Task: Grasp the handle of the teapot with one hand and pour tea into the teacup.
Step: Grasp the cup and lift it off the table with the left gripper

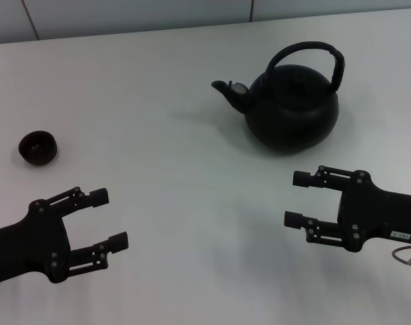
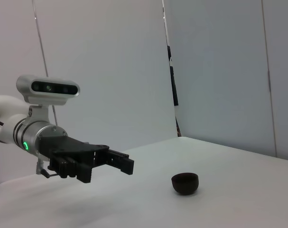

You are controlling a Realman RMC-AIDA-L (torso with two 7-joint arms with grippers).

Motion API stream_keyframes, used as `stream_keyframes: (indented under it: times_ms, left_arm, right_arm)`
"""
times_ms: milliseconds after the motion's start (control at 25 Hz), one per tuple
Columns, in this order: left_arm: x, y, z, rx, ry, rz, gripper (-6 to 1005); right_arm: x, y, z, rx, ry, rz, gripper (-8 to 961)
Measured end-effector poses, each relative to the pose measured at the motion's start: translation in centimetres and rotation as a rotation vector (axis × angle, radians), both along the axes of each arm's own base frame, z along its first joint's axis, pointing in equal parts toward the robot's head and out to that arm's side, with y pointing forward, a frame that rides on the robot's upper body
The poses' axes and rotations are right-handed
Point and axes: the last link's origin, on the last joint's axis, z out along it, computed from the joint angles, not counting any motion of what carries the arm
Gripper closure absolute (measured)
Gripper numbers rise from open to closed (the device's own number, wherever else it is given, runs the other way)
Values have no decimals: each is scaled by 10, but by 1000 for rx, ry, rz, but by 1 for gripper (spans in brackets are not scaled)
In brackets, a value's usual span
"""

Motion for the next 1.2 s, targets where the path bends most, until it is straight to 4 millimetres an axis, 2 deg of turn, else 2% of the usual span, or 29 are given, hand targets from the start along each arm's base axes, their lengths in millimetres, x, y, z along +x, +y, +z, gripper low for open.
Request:
stream_keyframes:
  times_ms: [960,1120,1200]
  left_arm:
    - [-1,2,4,31,-7,3,173]
    - [-1,6,6,58,-9,5,172]
    - [-6,16,6,117,22,44,172]
  right_arm:
    - [-3,6,0,2,-4,8,260]
    - [-3,6,0,4,-4,10,259]
    - [-4,8,1,8,-3,13,259]
